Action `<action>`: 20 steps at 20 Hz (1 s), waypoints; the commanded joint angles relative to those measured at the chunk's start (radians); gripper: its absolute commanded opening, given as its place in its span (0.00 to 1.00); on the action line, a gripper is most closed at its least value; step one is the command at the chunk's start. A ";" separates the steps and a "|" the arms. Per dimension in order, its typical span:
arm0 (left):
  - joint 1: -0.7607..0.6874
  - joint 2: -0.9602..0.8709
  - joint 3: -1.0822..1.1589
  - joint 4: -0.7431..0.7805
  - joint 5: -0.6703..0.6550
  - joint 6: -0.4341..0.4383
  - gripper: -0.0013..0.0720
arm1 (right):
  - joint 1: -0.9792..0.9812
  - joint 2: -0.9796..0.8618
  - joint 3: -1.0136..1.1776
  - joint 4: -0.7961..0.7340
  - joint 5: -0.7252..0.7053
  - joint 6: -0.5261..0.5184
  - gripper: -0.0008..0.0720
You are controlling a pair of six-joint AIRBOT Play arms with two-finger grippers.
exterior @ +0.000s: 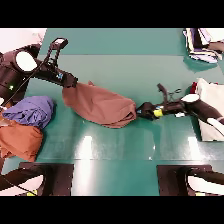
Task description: Fold the shirts.
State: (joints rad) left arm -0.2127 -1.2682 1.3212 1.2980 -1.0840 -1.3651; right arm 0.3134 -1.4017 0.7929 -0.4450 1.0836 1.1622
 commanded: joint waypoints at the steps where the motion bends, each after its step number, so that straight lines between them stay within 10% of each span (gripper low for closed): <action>1: 0.001 0.001 0.001 0.001 -0.014 0.000 0.05 | 0.094 -0.125 0.085 0.051 -0.047 -0.030 0.47; 3: 0.001 0.002 0.002 0.001 -0.024 -0.001 0.05 | 0.103 -0.151 0.135 0.051 -0.071 -0.031 0.03; 20: 0.000 0.395 0.622 -0.129 -0.096 -0.026 0.05 | -0.045 0.547 0.713 -0.608 0.209 0.275 0.04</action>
State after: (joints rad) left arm -0.2131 -0.9104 1.8626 1.2118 -1.1442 -1.3907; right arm 0.2733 -0.9455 1.4158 -0.9020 1.2179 1.3430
